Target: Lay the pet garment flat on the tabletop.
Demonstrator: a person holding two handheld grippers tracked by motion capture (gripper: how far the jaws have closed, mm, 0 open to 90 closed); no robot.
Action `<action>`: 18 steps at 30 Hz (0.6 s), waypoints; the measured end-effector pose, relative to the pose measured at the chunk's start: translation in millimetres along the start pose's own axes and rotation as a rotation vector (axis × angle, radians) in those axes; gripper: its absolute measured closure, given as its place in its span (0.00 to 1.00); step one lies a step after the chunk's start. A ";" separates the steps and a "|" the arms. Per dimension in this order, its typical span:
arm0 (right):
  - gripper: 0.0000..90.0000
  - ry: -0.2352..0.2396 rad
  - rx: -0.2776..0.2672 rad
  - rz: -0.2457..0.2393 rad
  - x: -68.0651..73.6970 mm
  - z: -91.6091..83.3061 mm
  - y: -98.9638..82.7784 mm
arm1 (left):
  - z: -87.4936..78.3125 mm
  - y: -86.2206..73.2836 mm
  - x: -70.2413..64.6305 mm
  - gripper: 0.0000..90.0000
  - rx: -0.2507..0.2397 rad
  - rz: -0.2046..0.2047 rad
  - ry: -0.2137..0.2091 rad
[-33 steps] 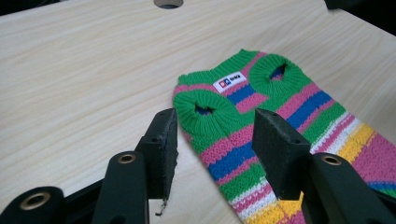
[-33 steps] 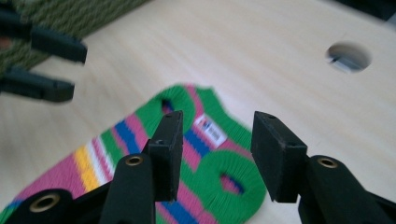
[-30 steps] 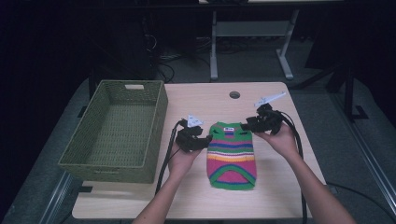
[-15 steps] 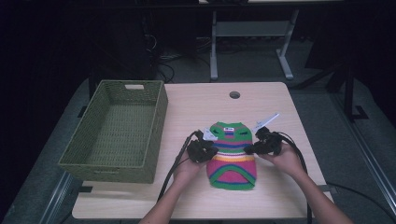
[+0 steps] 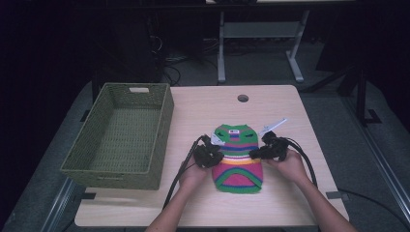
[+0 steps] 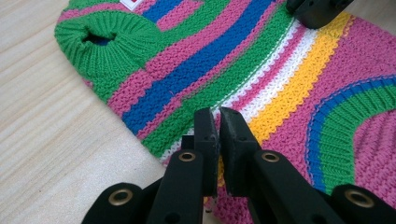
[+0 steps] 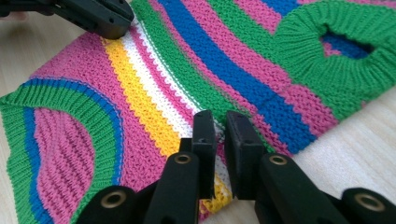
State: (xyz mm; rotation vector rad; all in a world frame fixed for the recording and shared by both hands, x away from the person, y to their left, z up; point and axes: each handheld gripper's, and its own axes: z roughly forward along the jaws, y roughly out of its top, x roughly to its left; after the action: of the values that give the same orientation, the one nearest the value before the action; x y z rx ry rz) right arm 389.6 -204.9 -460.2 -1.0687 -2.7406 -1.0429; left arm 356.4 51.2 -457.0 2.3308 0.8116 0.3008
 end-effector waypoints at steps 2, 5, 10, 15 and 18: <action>0.89 0.010 -0.006 0.015 -0.5 -0.6 -1.4 | -0.5 0.3 -1.1 0.91 0.002 0.005 0.012; 0.83 0.025 -0.012 0.015 -2.3 -1.5 -1.8 | -4.3 0.6 -0.5 0.85 -0.008 -0.005 0.015; 0.77 0.069 -0.030 0.035 -3.6 -6.9 -2.2 | -12.5 1.7 -0.9 0.80 -0.033 -0.006 0.005; 0.69 0.099 -0.066 0.029 -2.5 -13.0 -1.8 | -18.1 -0.6 3.4 0.76 -0.060 -0.044 -0.033; 0.67 0.113 -0.085 0.029 -1.8 -16.0 -1.5 | -20.9 -2.1 5.1 0.73 -0.069 -0.063 -0.053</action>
State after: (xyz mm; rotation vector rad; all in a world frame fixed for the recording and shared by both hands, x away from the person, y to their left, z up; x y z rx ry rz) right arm 386.6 -216.3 -449.1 -1.0226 -2.6065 -1.1868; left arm 351.0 66.1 -442.4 2.2351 0.8335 0.2354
